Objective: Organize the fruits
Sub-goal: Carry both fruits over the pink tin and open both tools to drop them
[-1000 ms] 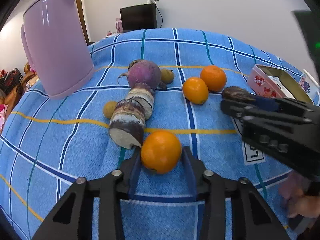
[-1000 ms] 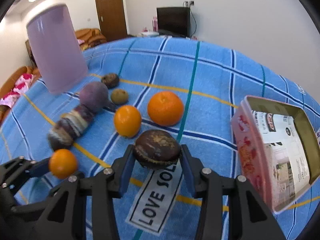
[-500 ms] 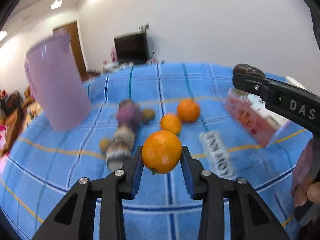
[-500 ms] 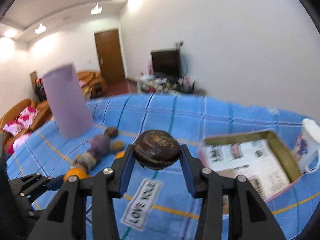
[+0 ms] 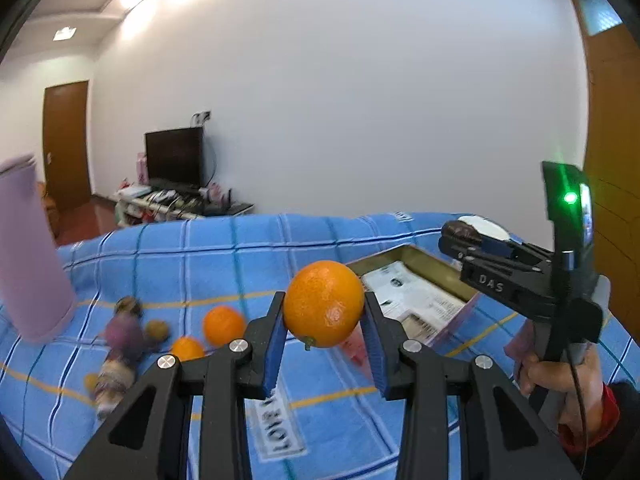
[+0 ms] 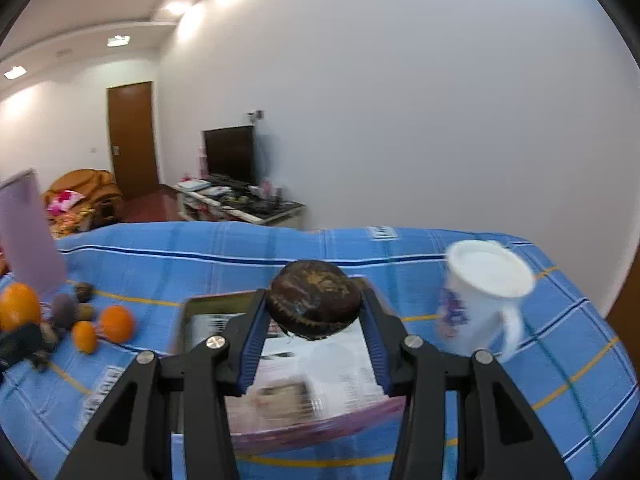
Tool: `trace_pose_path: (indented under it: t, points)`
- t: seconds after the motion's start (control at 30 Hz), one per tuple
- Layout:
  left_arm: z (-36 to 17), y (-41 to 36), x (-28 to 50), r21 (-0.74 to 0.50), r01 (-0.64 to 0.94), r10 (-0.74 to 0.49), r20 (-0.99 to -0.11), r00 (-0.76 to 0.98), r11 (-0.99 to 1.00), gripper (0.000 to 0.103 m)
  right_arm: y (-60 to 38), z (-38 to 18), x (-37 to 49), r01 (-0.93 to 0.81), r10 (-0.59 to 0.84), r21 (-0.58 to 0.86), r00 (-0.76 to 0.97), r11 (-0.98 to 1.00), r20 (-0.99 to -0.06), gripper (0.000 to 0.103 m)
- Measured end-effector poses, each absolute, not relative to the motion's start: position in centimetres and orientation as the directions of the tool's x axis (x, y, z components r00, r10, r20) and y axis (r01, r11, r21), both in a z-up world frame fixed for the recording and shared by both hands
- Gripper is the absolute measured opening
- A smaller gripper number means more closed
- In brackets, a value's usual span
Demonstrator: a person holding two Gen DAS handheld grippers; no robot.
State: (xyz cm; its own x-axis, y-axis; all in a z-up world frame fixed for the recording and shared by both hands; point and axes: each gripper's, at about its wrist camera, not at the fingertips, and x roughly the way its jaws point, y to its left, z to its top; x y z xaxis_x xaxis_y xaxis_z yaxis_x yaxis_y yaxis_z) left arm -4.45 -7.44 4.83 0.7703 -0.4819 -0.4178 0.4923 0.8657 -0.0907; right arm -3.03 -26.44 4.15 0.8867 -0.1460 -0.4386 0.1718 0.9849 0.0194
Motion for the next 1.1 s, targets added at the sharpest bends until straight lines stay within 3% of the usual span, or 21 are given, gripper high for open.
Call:
trace_pose_path:
  t: [0.17, 0.53, 0.63, 1.0, 1.1]
  points:
    - [4.6, -11.0, -2.6, -0.101, 0.513, -0.499, -0.447, 0.742, 0.853, 0.038, -29.1, 3.3, -2.2, 0.203, -0.163, 0.03, 0.859, 0.979, -0.485, 0.048]
    - [0.7, -20.0, 1.4, 0.004, 0.456, -0.356, -0.619, 0.7, 0.89, 0.038, -30.6, 0.1, 0.3, 0.241, -0.18, 0.013, 0.759, 0.97, -0.626, 0.049]
    - [-0.2, -20.2, 1.6, 0.025, 0.441, -0.327, -0.633, 0.701, 0.897, 0.038, -31.1, -0.2, 0.5, 0.229, -0.131, 0.071, 0.754, 0.971, -0.644, 0.049]
    - [-1.4, -19.6, 2.5, 0.052, 0.385, -0.266, -0.638, 0.723, 0.921, 0.038, -30.0, -0.8, 0.6, 0.215, -0.15, 0.019, 0.739, 0.976, -0.657, 0.049]
    - [-1.4, -19.5, 2.6, 0.052, 0.379, -0.262, -0.635, 0.727, 0.924, 0.038, -29.9, -0.8, 0.6, 0.208, -0.14, 0.03, 0.747, 0.978, -0.65, 0.07]
